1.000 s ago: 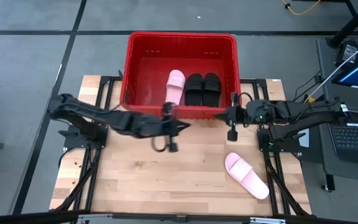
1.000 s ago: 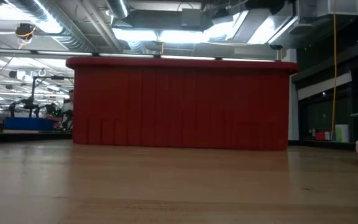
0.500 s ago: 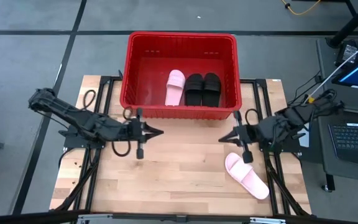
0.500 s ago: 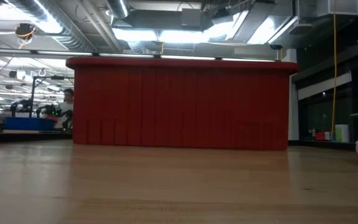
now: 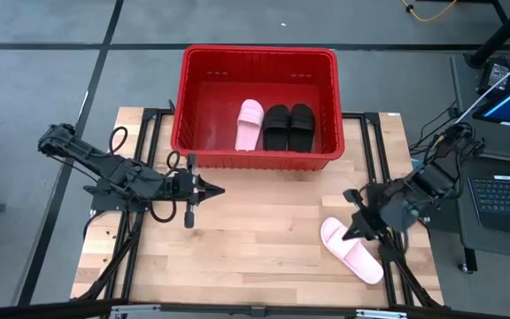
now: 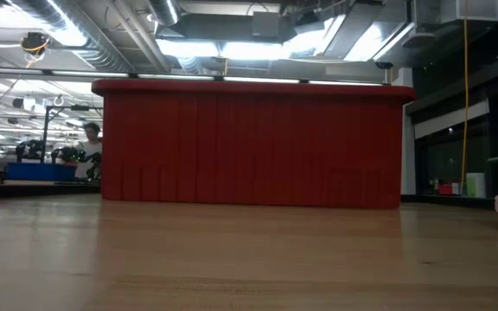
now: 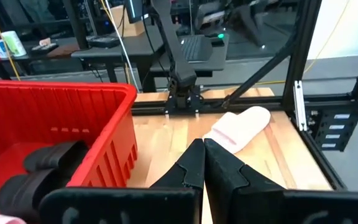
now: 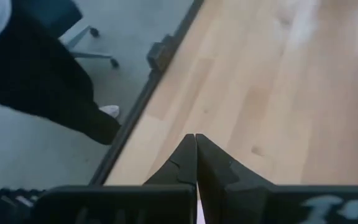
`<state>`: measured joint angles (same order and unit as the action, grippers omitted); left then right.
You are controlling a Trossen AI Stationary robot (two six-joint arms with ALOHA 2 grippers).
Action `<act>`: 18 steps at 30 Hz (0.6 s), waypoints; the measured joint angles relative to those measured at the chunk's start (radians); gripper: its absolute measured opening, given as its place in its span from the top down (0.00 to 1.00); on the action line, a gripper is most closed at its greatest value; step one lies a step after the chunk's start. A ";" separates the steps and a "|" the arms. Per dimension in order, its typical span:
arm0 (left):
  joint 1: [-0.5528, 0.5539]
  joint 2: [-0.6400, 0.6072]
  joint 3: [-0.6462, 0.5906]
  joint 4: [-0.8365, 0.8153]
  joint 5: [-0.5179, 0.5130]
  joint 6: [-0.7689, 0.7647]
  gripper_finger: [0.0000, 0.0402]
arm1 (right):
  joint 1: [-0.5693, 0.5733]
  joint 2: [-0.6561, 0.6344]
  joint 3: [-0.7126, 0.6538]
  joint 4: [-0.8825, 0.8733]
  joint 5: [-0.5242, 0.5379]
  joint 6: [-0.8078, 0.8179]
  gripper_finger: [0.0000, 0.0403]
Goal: Pick and place slides into bin
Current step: Put the pink slide into the red bin
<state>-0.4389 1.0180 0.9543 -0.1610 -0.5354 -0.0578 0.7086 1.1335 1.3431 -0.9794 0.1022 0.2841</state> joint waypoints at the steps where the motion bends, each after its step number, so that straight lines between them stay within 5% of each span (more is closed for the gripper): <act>1: 0.000 0.000 0.000 -0.005 0.000 0.000 1.00 | 0.017 0.000 0.001 -0.001 0.001 0.003 0.99; 10: 0.000 0.000 0.000 -0.013 0.003 -0.002 0.99 | 0.148 0.077 0.007 -0.111 0.120 0.285 0.99; 18: 0.000 0.000 0.000 -0.026 0.002 0.000 0.99 | 0.262 0.278 0.166 -0.375 0.090 0.479 0.99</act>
<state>-0.4389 1.0183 0.9543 -0.1871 -0.5331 -0.0582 0.9708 1.4114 1.5094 -1.3540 0.1925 0.7635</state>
